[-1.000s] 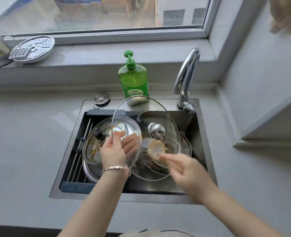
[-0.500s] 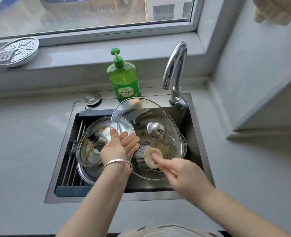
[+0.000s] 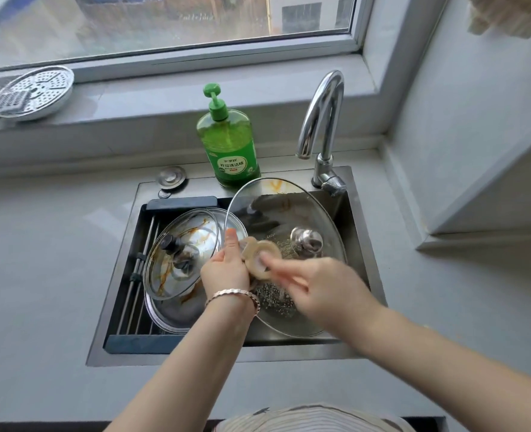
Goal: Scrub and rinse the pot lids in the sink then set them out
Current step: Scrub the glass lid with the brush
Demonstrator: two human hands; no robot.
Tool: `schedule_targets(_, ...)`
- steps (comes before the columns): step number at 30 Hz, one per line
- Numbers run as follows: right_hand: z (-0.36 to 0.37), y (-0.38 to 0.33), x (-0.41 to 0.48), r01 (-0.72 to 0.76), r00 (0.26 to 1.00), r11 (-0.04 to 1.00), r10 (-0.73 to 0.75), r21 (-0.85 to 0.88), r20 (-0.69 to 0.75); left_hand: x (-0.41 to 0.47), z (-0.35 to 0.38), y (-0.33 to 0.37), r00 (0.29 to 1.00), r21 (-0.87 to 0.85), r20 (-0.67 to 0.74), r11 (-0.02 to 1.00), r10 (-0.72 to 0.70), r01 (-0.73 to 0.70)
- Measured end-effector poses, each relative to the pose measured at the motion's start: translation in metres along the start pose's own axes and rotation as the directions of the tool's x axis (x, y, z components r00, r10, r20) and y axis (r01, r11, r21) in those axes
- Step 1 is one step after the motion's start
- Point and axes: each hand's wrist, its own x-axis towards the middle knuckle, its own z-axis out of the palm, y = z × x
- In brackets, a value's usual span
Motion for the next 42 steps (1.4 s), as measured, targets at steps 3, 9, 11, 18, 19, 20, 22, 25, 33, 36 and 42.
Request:
schedule_targets(3, -0.014, 0.009, 0.015, -0.12, 0.993, 0.993, 0.12, 0.005, 0.006, -0.005, -0.002, 0.0, 0.994, -0.076, 0.099, 0.996, -0.04, 0.048)
schedule_targets(9, -0.006, -0.008, 0.01, -0.036, 0.991, 0.999, 0.031, 0.04, 0.127, -0.001, -0.001, -0.001, 0.998, -0.085, 0.049, 0.996, -0.029, 0.033)
schedule_targets(11, -0.015, 0.005, 0.022, -0.109, 0.991, 0.994, 0.108, 0.014, 0.075, 0.0, -0.004, -0.001, 0.995, -0.119, 0.09, 0.992, -0.039, 0.05)
schedule_targets(18, -0.01, -0.005, 0.023, -0.056, 0.99, 0.996, 0.046, 0.074, 0.134, -0.001, -0.01, 0.0, 0.998, -0.041, 0.064, 0.999, 0.026, -0.023)
schedule_targets(19, -0.015, 0.005, 0.033, -0.115, 0.99, 0.992, 0.11, 0.052, 0.085, -0.002, -0.01, 0.0, 0.996, -0.037, 0.081, 0.999, 0.03, -0.027)
schedule_targets(20, -0.023, 0.014, 0.045, -0.196, 0.98, 0.979, 0.195, 0.057, 0.023, -0.003, -0.009, 0.0, 0.995, -0.021, 0.093, 0.999, 0.043, -0.041)
schedule_targets(22, -0.028, 0.018, 0.055, -0.246, 0.968, 0.966, 0.249, 0.077, -0.03, -0.005, -0.004, -0.001, 0.992, 0.01, 0.113, 0.998, 0.064, -0.065)
schedule_targets(25, -0.013, 0.001, 0.043, -0.056, 0.996, 0.993, 0.049, 0.103, 0.07, -0.005, -0.002, -0.002, 0.99, 0.016, 0.119, 0.996, 0.081, -0.084)
schedule_targets(33, -0.028, 0.001, 0.048, -0.072, 0.994, 0.976, 0.053, 0.204, 0.097, -0.005, -0.006, -0.001, 0.971, 0.013, 0.185, 0.988, 0.152, -0.157)
schedule_targets(36, -0.036, 0.015, 0.058, -0.106, 0.993, 0.966, 0.093, 0.235, 0.067, -0.002, -0.009, 0.001, 0.967, 0.049, 0.2, 0.984, 0.158, -0.171)
schedule_targets(42, -0.026, 0.001, 0.048, -0.072, 0.995, 0.961, 0.05, 0.267, 0.088, -0.003, -0.009, 0.005, 0.964, 0.096, 0.198, 0.975, 0.179, -0.201)
